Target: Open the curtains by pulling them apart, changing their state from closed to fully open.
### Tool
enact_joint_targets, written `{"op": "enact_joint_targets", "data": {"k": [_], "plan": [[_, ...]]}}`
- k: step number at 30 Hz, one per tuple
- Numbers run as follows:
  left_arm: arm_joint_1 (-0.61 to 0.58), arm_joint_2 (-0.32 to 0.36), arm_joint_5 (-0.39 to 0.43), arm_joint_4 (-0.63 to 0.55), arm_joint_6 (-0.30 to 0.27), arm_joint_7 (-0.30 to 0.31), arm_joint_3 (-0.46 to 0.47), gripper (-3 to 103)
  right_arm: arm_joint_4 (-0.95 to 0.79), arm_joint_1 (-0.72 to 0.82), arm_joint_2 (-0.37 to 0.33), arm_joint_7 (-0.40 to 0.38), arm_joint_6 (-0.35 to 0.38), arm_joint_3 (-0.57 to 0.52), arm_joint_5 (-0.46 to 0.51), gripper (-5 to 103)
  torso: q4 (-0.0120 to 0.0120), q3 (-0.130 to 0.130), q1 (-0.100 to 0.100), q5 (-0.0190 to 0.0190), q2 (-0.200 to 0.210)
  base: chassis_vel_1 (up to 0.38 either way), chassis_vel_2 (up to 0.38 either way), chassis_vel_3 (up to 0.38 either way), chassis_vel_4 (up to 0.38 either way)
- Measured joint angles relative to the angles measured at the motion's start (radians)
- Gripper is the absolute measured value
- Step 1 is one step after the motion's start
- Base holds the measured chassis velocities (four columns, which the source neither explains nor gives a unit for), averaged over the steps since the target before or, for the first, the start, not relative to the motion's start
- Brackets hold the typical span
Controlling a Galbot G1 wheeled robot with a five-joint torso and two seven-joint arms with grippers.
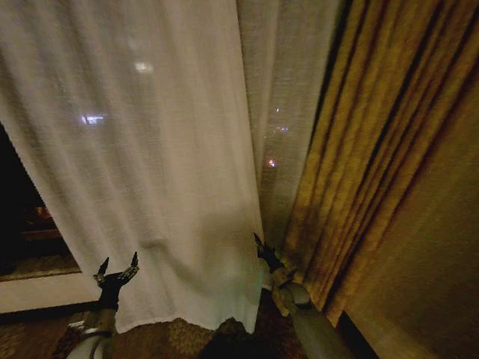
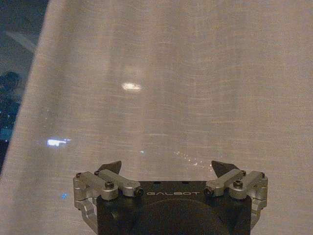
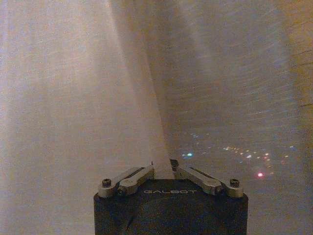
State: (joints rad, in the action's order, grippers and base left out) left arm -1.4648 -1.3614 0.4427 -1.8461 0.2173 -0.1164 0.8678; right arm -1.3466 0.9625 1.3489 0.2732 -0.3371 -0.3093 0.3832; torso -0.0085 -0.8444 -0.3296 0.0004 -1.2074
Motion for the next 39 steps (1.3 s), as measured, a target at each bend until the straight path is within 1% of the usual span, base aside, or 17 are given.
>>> {"op": "enact_joint_targets", "data": {"k": [3,6,7,11,19,23,25,28,31,35,39], "plan": [[0.0,0.0,0.0,0.0,0.0,0.0,0.0,100,-0.005,0.0,0.004,-0.006,-0.009,-0.002,-0.007,0,0.0001,0.0,0.0,0.0001,0.0,-0.016,-0.034,0.008,0.012],[0.0,0.0,0.0,0.0,0.0,0.0,0.0,100,-0.006,0.0,0.003,0.003,-0.01,-0.004,-0.011,0,0.0006,0.0,0.0,-0.0015,0.0,0.006,0.021,-0.011,-0.009],[0.0,0.0,0.0,0.0,0.0,0.001,0.001,100,-0.007,0.001,0.002,0.011,-0.01,-0.005,-0.019,0,0.0009,0.0,0.0,-0.0014,0.0,0.07,0.063,-0.028,-0.046],[0.0,0.001,0.0,0.0,0.0,0.001,0.001,100,-0.004,0.002,-0.001,0.031,-0.009,-0.01,-0.024,0,0.0008,0.0,0.0,-0.0005,0.0,0.052,0.054,-0.043,-0.044],[0.0,0.0,0.0,0.0,0.0,0.001,0.001,100,0.0,-0.002,-0.001,0.031,0.012,-0.012,-0.015,0,0.0005,0.0,0.0,-0.0002,0.0,-0.05,-0.007,0.049,0.0],[0.0,0.0,0.0,0.0,0.0,0.001,0.0,100,0.006,-0.004,0.0,0.022,0.01,-0.011,-0.018,0,0.0005,0.0,0.0,-0.0005,0.0,-0.139,0.065,0.135,-0.051],[0.0,0.0,0.0,0.0,0.0,0.001,0.0,100,0.006,-0.003,0.0,0.005,0.002,-0.005,-0.015,0,0.0006,0.0,0.0,-0.0005,0.0,-0.181,0.111,0.15,-0.108],[0.0,0.0,0.0,0.0,0.0,0.001,0.0,100,0.007,-0.003,0.0,0.003,-0.017,-0.003,-0.012,0,0.0005,0.0,0.0,-0.0004,0.0,-0.197,0.163,0.21,-0.153],[0.0,0.0,0.0,0.0,0.0,0.001,0.0,100,0.01,-0.009,-0.005,0.005,-0.03,0.001,-0.034,0,0.0004,0.0,-0.001,-0.0005,0.001,-0.157,0.129,0.156,-0.144],[0.001,0.0,0.0,0.0,0.0,0.001,0.0,100,0.019,-0.027,-0.01,-0.012,-0.024,0.01,-0.069,0,0.0005,0.0,-0.001,-0.0005,0.001,-0.077,0.072,0.061,-0.057],[0.0,0.0,0.0,0.0,0.0,0.001,0.0,100,0.035,-0.046,-0.018,-0.053,0.001,0.027,-0.086,0,0.0006,0.0,0.001,-0.0005,0.0,0.0,0.0,0.0,0.0]]}}
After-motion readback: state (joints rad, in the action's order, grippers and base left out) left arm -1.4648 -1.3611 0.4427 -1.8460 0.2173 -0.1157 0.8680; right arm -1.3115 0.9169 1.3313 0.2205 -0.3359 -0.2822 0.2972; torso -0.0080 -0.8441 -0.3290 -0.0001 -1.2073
